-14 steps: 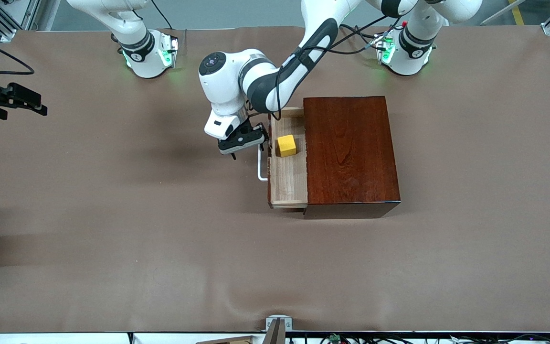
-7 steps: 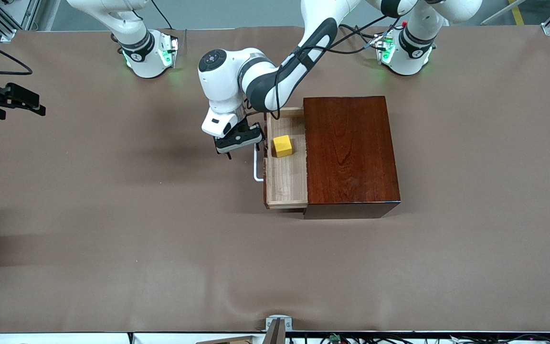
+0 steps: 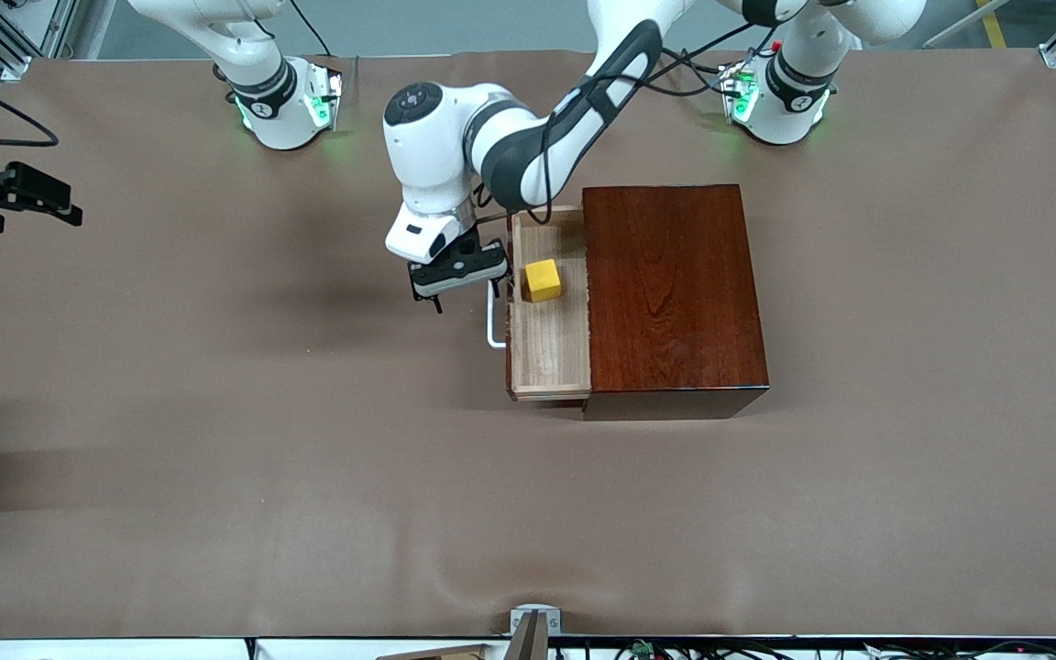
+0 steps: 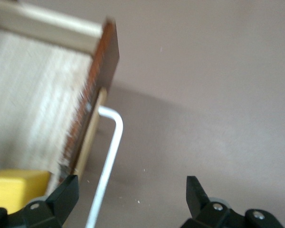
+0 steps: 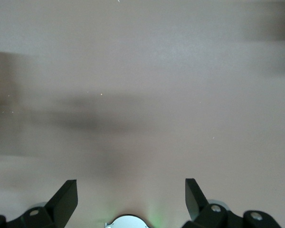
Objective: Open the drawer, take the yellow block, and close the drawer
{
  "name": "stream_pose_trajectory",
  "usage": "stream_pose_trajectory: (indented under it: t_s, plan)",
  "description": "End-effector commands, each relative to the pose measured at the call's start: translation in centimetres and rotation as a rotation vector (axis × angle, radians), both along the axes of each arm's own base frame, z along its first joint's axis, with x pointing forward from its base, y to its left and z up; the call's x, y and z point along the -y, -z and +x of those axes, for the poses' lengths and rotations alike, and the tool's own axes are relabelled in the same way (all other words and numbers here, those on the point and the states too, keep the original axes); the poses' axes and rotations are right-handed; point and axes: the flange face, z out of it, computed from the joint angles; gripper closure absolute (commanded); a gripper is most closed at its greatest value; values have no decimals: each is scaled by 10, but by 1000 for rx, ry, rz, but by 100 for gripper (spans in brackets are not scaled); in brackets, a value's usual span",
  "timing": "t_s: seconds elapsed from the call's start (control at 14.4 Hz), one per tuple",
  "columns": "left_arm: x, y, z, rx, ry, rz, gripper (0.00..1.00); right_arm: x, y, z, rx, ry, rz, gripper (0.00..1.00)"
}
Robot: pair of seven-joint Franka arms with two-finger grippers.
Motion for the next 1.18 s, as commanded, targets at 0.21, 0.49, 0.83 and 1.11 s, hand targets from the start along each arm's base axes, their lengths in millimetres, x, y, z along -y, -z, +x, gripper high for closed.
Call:
stream_pose_trajectory:
  t_s: [0.21,0.49,0.83,1.11]
  plan:
    - [-99,-147,44,-25,11,3,0,-3,14,29,-15,-12,-8,0]
    - [-184,-207,61,-96,-27,4,0,-7,20,31,-27,-10,1,0]
    - [-275,-243,70,-135,-25,17,0,-41,25,29,-67,146,7,0]
    - [-357,-247,53,-194,49,45,0,-79,30,25,-126,314,37,0]
